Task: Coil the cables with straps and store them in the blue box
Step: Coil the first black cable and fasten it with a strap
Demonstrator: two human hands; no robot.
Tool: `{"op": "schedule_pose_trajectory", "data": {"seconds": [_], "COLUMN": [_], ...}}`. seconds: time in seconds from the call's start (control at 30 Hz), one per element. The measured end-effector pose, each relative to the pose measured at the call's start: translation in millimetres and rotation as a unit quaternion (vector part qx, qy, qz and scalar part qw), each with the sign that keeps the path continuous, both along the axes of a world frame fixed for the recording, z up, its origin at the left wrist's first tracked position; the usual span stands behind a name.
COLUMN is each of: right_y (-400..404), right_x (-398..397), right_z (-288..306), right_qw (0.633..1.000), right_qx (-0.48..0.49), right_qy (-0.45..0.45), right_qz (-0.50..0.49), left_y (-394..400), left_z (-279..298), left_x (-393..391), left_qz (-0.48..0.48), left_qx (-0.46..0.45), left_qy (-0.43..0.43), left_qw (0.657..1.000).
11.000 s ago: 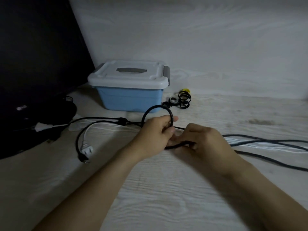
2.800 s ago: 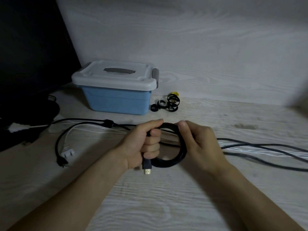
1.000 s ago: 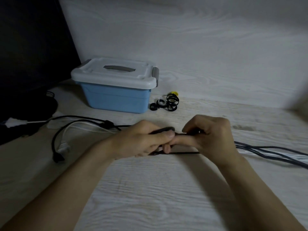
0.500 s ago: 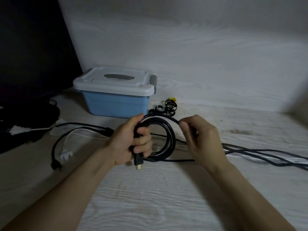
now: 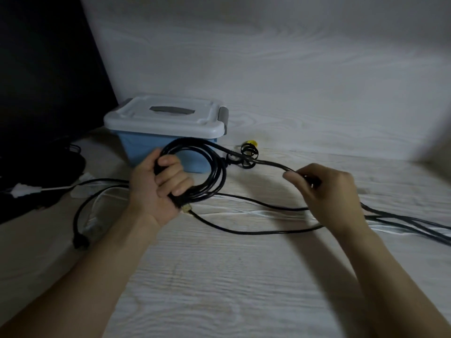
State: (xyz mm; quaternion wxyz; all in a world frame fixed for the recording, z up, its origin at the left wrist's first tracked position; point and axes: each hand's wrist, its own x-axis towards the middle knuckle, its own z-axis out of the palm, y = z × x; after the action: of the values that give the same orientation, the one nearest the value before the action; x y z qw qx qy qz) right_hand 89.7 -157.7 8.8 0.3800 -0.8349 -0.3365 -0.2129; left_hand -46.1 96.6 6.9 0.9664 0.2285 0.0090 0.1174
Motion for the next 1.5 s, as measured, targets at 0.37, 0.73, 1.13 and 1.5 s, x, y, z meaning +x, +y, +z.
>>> {"op": "schedule_pose_trajectory", "data": {"seconds": [0.37, 0.73, 1.13, 1.5], "right_y": [34.3, 50.4, 41.5, 10.1], "right_x": [-41.3, -72.2, -63.4, -38.0], "right_z": [-20.5, -21.1, -11.0, 19.2], "right_qw": [0.967, 0.924, 0.965, 0.971], "right_qx": [-0.199, -0.193, 0.021, 0.027], "right_qy": [-0.014, 0.039, -0.136, -0.072], "right_qz": [0.162, 0.328, 0.224, 0.226], "left_y": [-23.7, -70.6, -67.2, -44.6], "left_z": [9.5, -8.8, -6.0, 4.1], "left_x": [-0.1, 8.9, -3.7, -9.9], "left_qz": [0.208, 0.295, 0.121, -0.184], "left_qx": [-0.073, 0.473, 0.789, 0.433], "left_qy": [0.09, 0.04, 0.073, 0.03], "left_qw": [0.971, 0.829, 0.598, 0.882]}}
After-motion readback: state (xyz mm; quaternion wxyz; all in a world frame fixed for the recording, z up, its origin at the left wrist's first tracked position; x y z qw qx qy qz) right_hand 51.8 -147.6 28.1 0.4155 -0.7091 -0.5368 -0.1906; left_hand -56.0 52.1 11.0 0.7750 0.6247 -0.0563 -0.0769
